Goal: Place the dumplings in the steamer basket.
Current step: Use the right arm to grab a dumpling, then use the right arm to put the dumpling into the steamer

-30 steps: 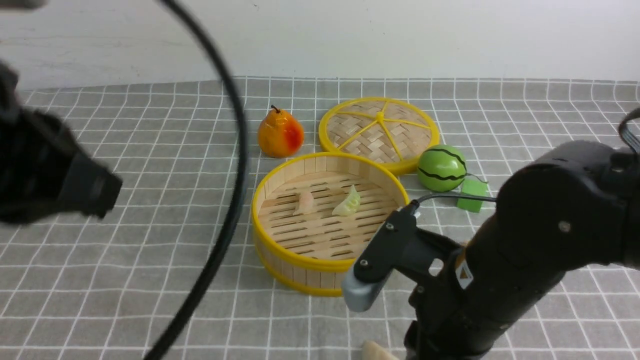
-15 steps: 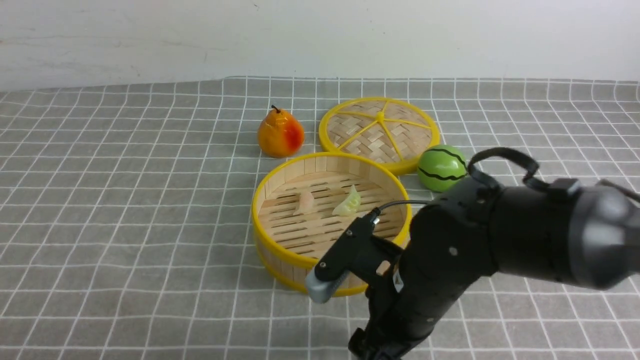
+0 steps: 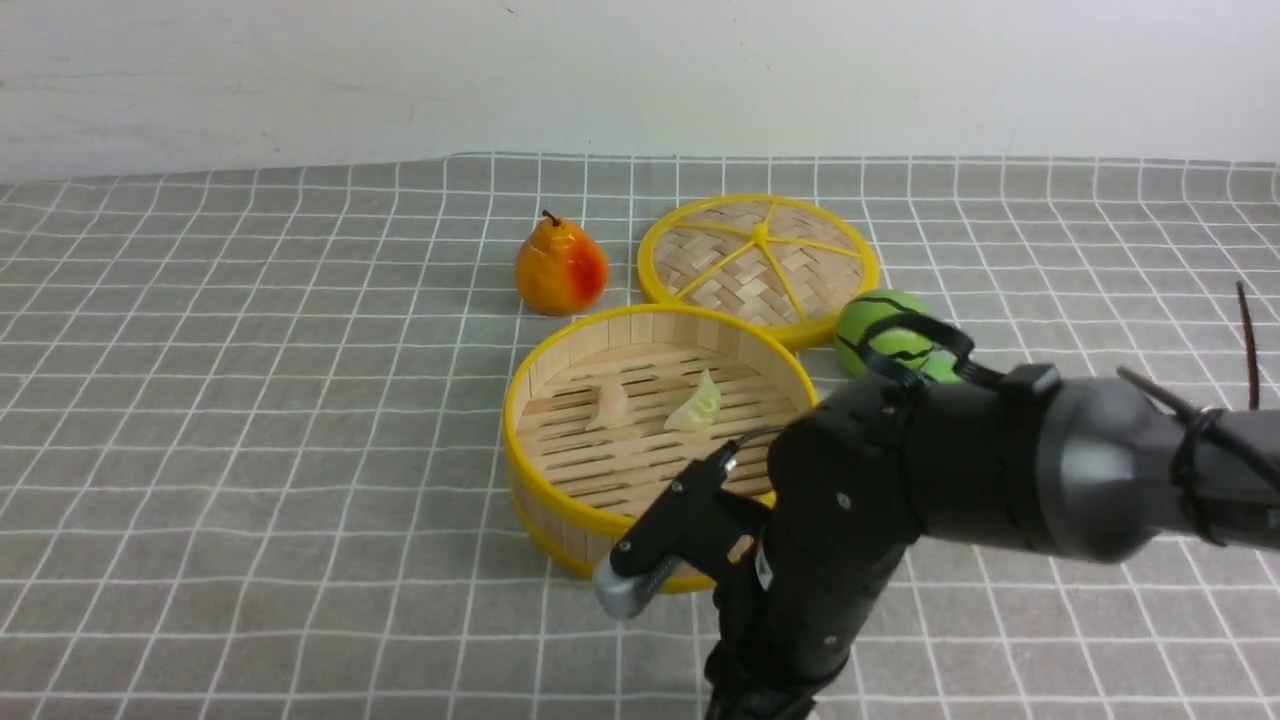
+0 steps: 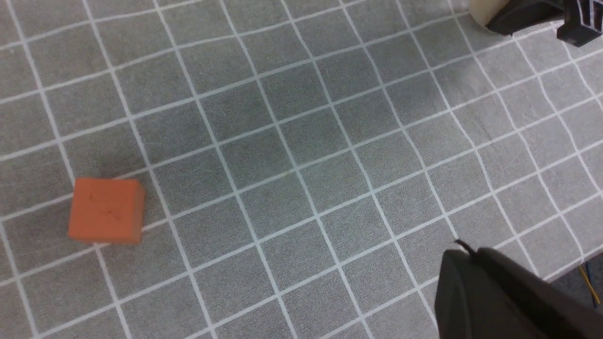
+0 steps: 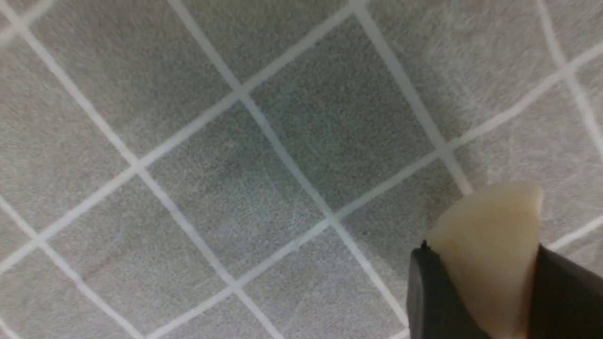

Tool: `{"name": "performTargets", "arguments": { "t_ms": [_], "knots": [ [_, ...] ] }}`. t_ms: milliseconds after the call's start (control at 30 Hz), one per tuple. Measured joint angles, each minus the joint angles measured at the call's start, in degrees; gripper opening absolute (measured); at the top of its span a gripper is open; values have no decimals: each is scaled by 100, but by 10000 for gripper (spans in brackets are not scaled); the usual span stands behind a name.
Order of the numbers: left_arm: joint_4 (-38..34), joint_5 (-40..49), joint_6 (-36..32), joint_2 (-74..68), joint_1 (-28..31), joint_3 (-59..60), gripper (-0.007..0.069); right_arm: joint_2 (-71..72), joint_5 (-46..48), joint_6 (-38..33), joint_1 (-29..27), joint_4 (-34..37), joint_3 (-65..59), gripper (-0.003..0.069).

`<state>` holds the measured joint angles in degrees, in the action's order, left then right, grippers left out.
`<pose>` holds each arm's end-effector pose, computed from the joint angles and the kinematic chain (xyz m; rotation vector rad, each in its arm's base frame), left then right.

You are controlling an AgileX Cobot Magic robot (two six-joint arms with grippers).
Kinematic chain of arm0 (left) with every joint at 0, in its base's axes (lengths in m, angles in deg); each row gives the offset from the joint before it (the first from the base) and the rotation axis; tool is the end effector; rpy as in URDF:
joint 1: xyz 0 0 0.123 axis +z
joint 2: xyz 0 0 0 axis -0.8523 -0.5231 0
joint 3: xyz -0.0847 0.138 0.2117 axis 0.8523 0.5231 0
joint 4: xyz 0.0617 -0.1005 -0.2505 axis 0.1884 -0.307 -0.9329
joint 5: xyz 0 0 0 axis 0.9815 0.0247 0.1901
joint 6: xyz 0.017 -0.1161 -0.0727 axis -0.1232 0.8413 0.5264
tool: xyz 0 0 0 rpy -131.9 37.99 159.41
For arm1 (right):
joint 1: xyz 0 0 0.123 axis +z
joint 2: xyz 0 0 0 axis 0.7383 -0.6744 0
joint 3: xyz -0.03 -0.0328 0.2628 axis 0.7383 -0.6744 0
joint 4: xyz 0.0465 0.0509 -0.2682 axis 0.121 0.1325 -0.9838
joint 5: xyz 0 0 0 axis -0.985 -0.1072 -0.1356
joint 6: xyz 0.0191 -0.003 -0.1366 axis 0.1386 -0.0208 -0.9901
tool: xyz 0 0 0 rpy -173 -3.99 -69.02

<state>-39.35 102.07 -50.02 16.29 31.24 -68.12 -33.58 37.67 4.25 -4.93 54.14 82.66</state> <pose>0.1168 -0.0781 0.2736 0.4192 2.3929 -0.4396 0.2786 0.2688 0.1088 -1.2535 2.6579 0.1911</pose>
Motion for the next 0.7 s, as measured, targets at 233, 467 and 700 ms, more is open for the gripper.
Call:
{"name": "performTargets", "arguments": {
  "t_ms": [233, 467, 700],
  "knots": [
    [0, -144, 0, 0, 0, 4, -14, -10, 736, 323, -15, -62, 1812, 232],
    [0, -319, 0, 0, 0, 11, -14, -1096, 756, 1016, -301, -275, 3466, 232],
    [5, -325, 0, 0, 0, 11, -14, -2186, 572, 1141, -431, -409, 4013, 232]
  ]
}}
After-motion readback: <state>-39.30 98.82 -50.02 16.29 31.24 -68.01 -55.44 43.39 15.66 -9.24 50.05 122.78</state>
